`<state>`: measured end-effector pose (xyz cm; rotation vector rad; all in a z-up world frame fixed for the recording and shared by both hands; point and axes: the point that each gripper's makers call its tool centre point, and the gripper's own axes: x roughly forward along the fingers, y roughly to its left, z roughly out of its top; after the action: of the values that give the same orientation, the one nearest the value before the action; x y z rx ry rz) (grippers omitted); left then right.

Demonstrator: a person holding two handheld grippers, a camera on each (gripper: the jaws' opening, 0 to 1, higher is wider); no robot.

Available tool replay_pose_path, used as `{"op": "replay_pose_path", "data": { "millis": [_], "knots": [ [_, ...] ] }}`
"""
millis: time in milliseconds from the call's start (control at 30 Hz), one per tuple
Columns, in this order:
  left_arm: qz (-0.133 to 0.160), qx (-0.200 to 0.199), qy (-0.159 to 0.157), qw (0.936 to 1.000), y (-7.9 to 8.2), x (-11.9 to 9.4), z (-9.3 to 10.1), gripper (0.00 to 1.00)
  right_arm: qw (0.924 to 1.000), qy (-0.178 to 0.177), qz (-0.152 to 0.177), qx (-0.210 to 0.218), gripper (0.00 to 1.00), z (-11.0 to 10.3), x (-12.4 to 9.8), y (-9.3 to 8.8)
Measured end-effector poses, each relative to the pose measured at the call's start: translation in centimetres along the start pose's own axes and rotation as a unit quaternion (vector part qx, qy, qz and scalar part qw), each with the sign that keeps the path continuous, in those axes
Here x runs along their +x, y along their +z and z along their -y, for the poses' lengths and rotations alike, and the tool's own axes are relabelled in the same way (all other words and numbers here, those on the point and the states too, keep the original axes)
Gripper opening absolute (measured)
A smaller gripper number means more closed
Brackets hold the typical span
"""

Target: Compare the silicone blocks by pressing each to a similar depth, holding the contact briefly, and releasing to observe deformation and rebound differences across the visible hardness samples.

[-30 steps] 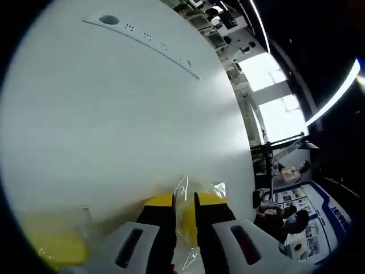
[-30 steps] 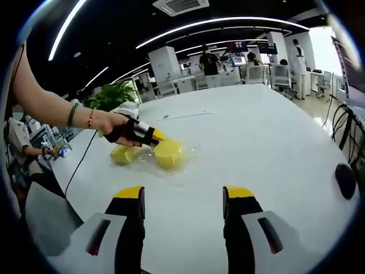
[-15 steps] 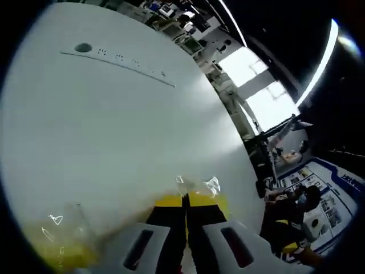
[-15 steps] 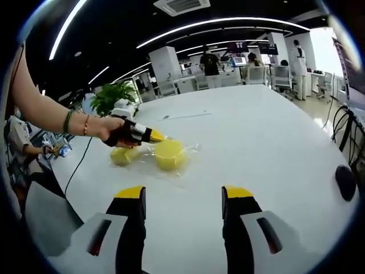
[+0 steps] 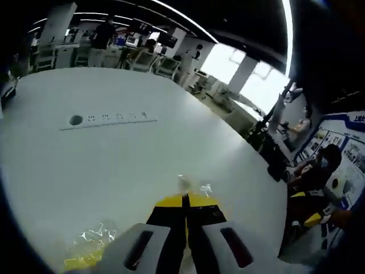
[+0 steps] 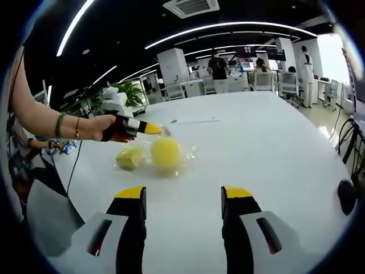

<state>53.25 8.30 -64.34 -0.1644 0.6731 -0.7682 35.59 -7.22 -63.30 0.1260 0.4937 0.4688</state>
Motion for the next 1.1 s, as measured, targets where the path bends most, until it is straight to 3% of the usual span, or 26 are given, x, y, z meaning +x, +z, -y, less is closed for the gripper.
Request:
{"op": "replay_pose_path", "data": {
  "millis": [167, 300, 600, 1100],
  "knots": [
    [0.022, 0.070, -0.005, 0.9973, 2.0, -1.2, 1.7, 0.00, 1.0000, 0.006, -0.001, -0.006, 0.48, -0.4, 0.1, 0.3],
    [0.020, 0.124, -0.003, 0.9921, 2.2, -1.8, 2.8, 0.00, 0.9999, 0.011, 0.004, -0.012, 0.48, -0.9, -0.1, 1.0],
    [0.006, 0.140, -0.018, 0.9900, 1.5, -3.0, 4.5, 0.00, 0.9993, 0.018, 0.009, -0.033, 0.47, -1.5, -0.8, 2.1],
    [0.025, 0.164, -0.016, 0.9860, 2.8, -7.5, 6.2, 0.00, 0.9955, 0.052, 0.020, -0.077, 0.49, -3.8, -2.1, 4.5]
  ]
}}
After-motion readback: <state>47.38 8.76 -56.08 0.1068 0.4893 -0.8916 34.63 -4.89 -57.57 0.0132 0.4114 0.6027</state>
